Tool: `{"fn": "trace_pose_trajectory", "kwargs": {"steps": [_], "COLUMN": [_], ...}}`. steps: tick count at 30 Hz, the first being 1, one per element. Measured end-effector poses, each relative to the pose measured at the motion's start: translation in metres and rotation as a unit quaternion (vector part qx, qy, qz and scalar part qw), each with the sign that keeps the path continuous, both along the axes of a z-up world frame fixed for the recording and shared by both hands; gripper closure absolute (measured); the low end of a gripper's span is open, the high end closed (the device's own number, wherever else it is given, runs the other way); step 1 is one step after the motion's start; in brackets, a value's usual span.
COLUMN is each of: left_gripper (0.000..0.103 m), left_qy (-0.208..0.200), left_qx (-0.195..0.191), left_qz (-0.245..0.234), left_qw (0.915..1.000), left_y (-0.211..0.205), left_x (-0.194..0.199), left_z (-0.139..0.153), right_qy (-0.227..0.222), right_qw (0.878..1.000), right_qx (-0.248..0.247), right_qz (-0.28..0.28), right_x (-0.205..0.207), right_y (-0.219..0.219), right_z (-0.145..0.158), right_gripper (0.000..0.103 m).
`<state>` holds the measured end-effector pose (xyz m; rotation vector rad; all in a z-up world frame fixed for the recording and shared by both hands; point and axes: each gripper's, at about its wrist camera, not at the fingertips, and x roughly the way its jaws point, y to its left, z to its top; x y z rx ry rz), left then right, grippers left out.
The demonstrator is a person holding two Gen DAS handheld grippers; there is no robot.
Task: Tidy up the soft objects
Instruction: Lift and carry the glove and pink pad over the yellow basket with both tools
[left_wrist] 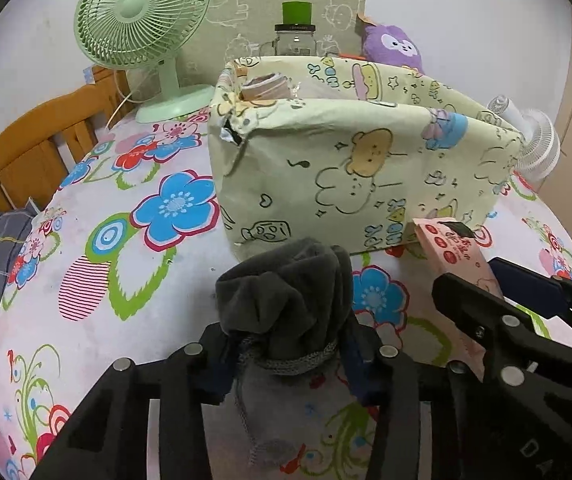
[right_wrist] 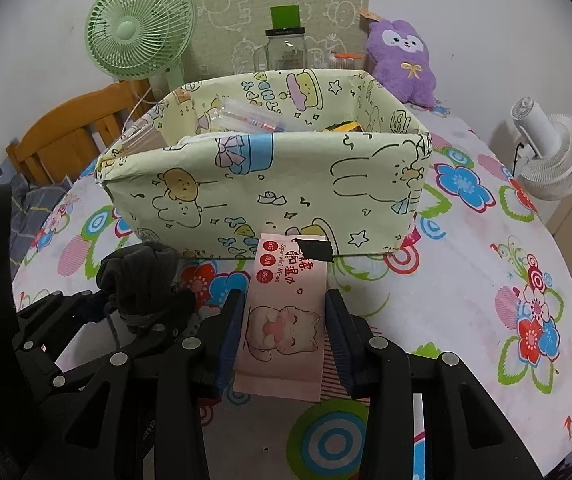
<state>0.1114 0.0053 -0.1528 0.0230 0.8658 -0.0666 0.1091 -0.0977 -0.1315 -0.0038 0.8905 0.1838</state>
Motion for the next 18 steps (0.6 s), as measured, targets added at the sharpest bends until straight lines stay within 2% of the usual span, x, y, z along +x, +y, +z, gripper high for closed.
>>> {"fn": "trace_pose_trajectory", "kwargs": {"steps": [12, 18], "left_gripper": [0.059, 0.06], "left_qy": [-0.005, -0.02], "left_qx": [-0.028, -0.027], "left_qz": [-0.006, -0.013], "left_qw": [0.9996, 0.9994], "left_y": [-0.012, -0.018], "left_x": [-0.027, -0.035], "left_z": [0.009, 0.02], "right_qy": [-0.004, -0.018], "right_qw": [1.0, 1.0], "right_qx": [0.003, 0.009], "right_qz": [-0.006, -0.006], "right_x": [-0.01, -0.02], "right_y": [-0.01, -0.016], "right_z": [-0.002, 0.007], "right_gripper": [0.059, 0.059]}}
